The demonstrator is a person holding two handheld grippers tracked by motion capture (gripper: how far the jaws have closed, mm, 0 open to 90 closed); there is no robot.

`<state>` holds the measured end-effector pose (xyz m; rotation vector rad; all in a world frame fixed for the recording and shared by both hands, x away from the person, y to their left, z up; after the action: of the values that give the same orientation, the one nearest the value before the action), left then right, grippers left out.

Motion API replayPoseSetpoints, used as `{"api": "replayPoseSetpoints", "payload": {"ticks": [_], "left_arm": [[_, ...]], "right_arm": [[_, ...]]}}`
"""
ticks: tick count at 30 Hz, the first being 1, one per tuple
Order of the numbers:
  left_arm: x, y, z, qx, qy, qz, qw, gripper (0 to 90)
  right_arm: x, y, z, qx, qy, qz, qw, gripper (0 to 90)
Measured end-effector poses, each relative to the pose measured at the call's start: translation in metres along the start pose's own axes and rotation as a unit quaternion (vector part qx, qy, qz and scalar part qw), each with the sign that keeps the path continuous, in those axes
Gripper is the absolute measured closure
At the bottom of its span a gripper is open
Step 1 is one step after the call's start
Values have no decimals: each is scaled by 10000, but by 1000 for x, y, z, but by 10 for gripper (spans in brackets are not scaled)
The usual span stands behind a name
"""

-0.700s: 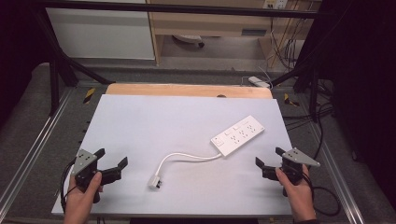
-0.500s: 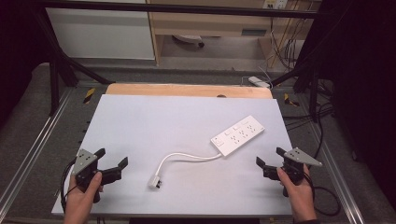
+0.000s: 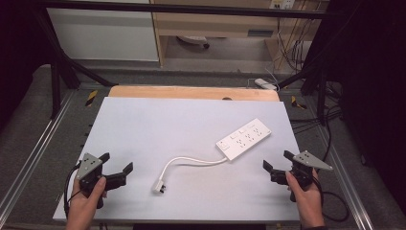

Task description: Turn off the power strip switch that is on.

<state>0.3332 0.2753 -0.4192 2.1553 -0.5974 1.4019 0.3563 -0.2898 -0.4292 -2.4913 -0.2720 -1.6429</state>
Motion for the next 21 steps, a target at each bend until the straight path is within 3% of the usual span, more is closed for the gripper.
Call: {"api": "replayPoseSetpoints", "payload": {"ticks": [7, 21], "left_arm": [[0, -1, 0, 20, 13, 1, 10000, 56], [0, 1, -1, 0, -3, 38, 10000, 56]], "right_arm": [[3, -4, -3, -3, 91, -67, 9999, 37], [11, -2, -13, -137, 343, 105, 9993, 24]]}}
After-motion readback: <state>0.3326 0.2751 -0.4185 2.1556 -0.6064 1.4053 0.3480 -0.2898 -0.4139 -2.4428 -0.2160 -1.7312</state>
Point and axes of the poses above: each handheld gripper's, and its own axes: z roughly forward along the jaws, x roughly out of its top, y roughly to its right, the point moved 2 cm from there along z, roughly forward along the jaws, and after that the axes turned 14 degrees about -x, right-handed, at the moved point
